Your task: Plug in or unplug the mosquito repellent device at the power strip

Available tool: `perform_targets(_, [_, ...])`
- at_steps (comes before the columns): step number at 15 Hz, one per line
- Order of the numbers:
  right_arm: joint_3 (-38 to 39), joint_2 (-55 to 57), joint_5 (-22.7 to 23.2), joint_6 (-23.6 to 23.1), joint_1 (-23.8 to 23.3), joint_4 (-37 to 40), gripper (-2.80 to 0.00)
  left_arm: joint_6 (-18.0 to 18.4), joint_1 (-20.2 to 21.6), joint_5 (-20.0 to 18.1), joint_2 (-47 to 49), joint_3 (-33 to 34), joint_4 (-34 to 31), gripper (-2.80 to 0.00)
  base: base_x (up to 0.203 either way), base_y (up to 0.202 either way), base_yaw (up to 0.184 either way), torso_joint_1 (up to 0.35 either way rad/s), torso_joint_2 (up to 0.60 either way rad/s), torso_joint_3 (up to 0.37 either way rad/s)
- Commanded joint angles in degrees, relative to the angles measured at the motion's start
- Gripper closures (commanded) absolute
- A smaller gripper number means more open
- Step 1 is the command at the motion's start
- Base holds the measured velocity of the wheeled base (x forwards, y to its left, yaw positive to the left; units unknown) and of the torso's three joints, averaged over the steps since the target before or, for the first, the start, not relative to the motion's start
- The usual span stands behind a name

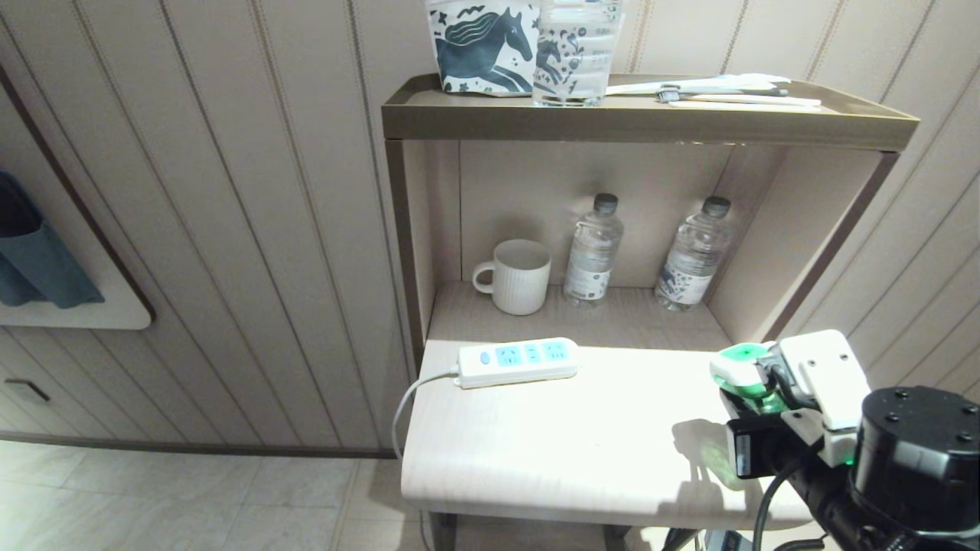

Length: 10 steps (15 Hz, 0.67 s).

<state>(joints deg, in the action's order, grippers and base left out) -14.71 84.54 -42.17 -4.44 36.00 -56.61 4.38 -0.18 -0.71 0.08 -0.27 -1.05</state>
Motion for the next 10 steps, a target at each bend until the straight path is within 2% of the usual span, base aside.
perform_targets(1, [0.2,0.0,0.5,0.1,-0.7,-0.3,0.00,0.0,0.0,0.0,0.0,0.0,0.0,0.00,0.000,0.000,0.000,0.000,0.00,0.000])
perform_targets(4, [-0.5,-0.2,2.2,0.1,-2.7,-0.4,0.00,0.0,0.0,0.0,0.0,0.0,0.0,0.00,0.000,0.000,0.000,0.000,0.00,0.000])
perform_targets(10, [-1.6,-1.1,3.4,1.8,-3.3,-0.5,0.00,0.0,0.0,0.0,0.0,0.0,0.0,0.00,0.000,0.000,0.000,-0.024,0.05,0.035])
